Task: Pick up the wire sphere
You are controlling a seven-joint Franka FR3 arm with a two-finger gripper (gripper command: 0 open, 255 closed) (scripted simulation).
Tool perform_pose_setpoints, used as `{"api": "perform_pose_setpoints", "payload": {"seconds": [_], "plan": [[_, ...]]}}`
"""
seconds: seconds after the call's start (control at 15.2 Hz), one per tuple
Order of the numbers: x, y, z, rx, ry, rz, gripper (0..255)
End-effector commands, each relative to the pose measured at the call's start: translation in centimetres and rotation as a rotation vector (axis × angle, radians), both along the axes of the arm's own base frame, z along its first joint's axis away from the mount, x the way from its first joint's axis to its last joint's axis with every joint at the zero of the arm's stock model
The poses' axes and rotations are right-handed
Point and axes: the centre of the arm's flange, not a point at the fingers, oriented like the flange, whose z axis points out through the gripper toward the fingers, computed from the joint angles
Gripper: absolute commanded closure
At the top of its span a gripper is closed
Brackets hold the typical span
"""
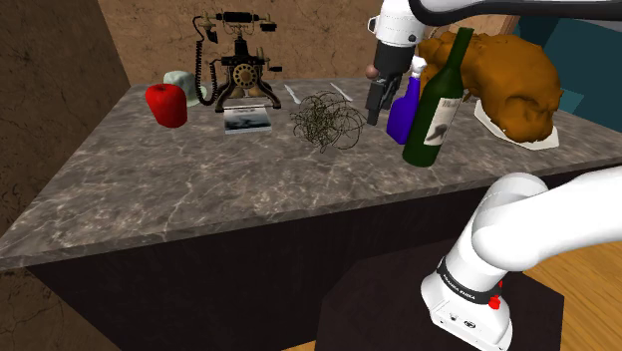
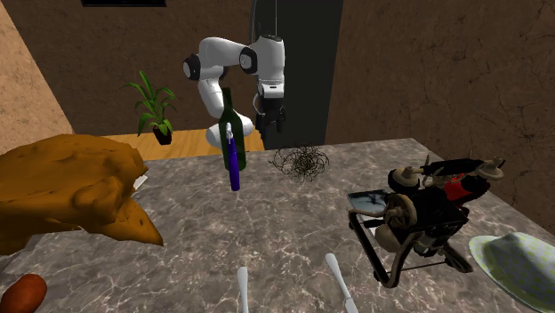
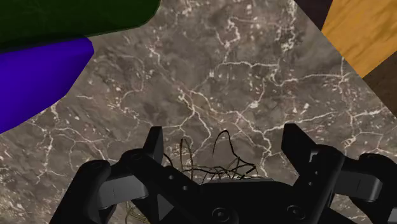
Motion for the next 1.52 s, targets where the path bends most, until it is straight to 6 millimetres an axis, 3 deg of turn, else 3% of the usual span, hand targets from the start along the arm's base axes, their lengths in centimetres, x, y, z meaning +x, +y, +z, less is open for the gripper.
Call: {"api": "perform_pose_setpoints", "payload": {"seconds": [0.0, 0.4, 0.73, 1.25, 1.39, 1.45], "plan": [[0.0, 0.0, 0.0, 0.0, 0.0, 0.0, 0], [3.8, -4.8, 0.6, -0.061, -0.129, 0.582, 0], [8.4, -6.6, 1.7, -0.111, -0.237, 1.067, 0], [8.7, -6.6, -2.2, -0.113, -0.242, 1.088, 0], [8.7, -6.6, -2.2, -0.113, -0.242, 1.088, 0], [8.6, -6.5, -2.3, -0.113, -0.242, 1.088, 255]]}}
